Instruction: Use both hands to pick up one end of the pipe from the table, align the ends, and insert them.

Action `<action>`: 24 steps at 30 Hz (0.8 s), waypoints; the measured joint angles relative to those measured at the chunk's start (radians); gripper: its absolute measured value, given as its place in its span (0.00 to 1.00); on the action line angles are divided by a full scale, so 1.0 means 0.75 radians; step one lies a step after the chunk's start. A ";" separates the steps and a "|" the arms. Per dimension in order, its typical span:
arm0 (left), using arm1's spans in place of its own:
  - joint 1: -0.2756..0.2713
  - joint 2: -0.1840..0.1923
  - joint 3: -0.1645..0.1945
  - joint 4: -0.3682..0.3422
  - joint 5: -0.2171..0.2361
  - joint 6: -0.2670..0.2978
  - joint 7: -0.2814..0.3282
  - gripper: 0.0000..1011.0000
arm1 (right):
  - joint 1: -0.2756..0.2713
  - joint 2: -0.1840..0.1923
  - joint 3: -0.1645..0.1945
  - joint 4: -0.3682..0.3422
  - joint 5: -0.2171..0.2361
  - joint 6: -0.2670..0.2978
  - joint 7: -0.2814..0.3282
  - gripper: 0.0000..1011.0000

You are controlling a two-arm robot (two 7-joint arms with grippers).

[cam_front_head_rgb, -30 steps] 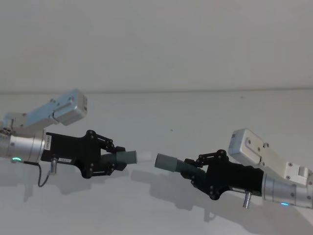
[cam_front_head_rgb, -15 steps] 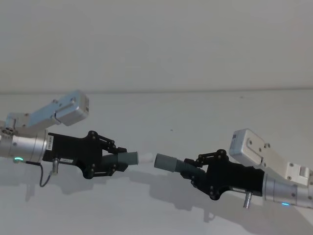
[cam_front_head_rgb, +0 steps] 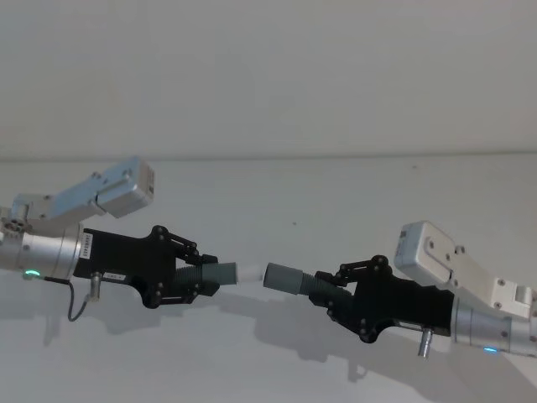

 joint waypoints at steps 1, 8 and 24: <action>0.000 0.000 0.001 0.000 0.000 0.000 0.001 0.34 | 0.000 0.000 0.000 0.000 0.000 0.000 0.000 0.22; -0.003 0.005 0.008 -0.005 -0.002 -0.002 0.008 0.34 | 0.003 0.000 -0.004 -0.003 -0.003 -0.002 0.002 0.22; -0.004 0.022 0.018 -0.023 -0.012 -0.002 0.030 0.34 | 0.021 -0.009 -0.026 0.009 -0.036 -0.001 0.006 0.22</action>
